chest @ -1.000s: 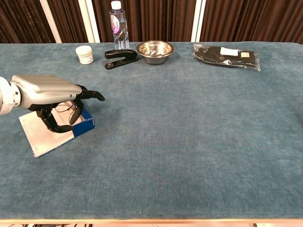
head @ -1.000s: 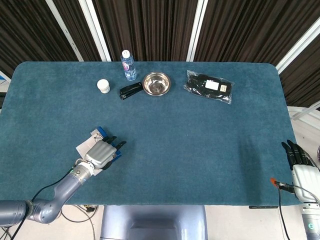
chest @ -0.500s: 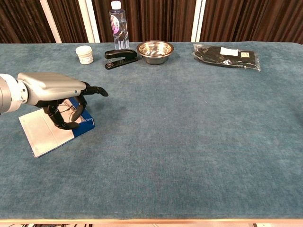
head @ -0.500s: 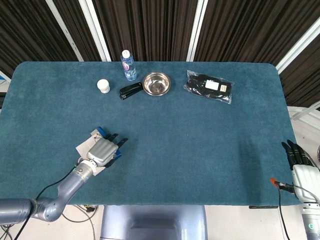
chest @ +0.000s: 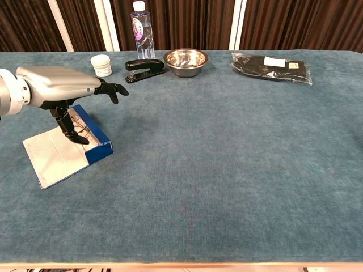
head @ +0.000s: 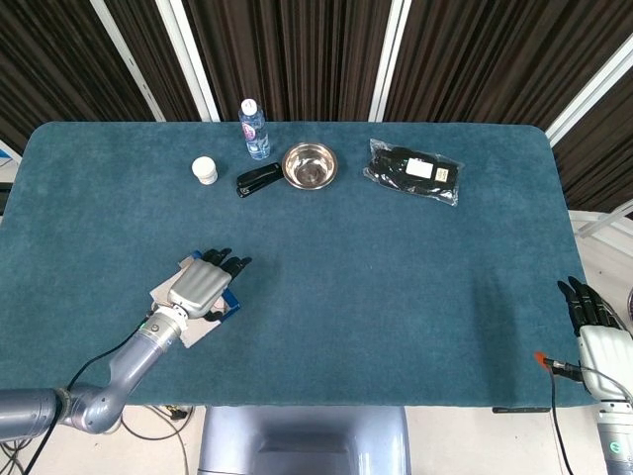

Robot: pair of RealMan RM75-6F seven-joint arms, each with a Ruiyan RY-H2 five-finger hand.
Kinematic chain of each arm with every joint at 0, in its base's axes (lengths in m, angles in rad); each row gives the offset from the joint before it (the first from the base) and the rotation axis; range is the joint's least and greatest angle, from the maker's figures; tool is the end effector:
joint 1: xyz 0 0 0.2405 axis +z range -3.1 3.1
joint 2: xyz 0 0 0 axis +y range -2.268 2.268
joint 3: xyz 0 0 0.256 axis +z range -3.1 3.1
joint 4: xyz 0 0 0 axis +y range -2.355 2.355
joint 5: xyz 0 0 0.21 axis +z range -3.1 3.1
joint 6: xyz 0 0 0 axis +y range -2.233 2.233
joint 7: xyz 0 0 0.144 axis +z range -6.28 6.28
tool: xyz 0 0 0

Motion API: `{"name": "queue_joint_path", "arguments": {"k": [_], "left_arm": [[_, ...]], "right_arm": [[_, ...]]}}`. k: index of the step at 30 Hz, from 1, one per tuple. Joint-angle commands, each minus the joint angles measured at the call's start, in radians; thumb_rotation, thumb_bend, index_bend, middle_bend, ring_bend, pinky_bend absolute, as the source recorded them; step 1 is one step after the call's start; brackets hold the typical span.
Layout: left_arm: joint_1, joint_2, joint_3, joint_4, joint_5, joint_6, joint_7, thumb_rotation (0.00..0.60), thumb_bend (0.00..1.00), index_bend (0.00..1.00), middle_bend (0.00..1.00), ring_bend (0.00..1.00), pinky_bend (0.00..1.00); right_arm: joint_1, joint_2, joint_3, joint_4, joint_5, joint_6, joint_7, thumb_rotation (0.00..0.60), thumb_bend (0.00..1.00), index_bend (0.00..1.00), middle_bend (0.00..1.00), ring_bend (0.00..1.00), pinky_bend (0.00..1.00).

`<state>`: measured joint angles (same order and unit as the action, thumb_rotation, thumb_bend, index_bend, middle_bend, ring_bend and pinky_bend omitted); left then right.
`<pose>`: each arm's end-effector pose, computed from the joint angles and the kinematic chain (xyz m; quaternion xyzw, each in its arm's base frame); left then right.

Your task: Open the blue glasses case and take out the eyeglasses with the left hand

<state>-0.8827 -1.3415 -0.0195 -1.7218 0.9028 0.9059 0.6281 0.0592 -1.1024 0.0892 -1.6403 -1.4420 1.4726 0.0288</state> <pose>-0.1440 0.3246 0.0080 -0.8310 -0.3032 -0.2368 0.4017 -0.3162 -0.1806 0.1688 0.5579 -0.4119 0.3941 0.6031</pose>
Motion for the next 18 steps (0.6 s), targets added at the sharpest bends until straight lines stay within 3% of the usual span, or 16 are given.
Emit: {"name": "queue_joint_path", "arguments": {"k": [1,18], "left_arm": [[-0.010,-0.017,0.003,0.029,-0.003,-0.003,0.015,0.600,0.15,0.00,0.14,0.04,0.13],[-0.042,-0.094,0.006,0.135,-0.050,-0.028,0.052,0.600,0.17,0.00,0.14,0.04,0.13]], "right_arm": [[0.001,0.001,0.001,-0.001,0.002,-0.001,0.002,0.600,0.14,0.00,0.00,0.00,0.24],[0.000,0.003,0.002,-0.003,0.014,-0.012,0.012,0.600,0.14,0.00,0.00,0.00,0.24]]}}
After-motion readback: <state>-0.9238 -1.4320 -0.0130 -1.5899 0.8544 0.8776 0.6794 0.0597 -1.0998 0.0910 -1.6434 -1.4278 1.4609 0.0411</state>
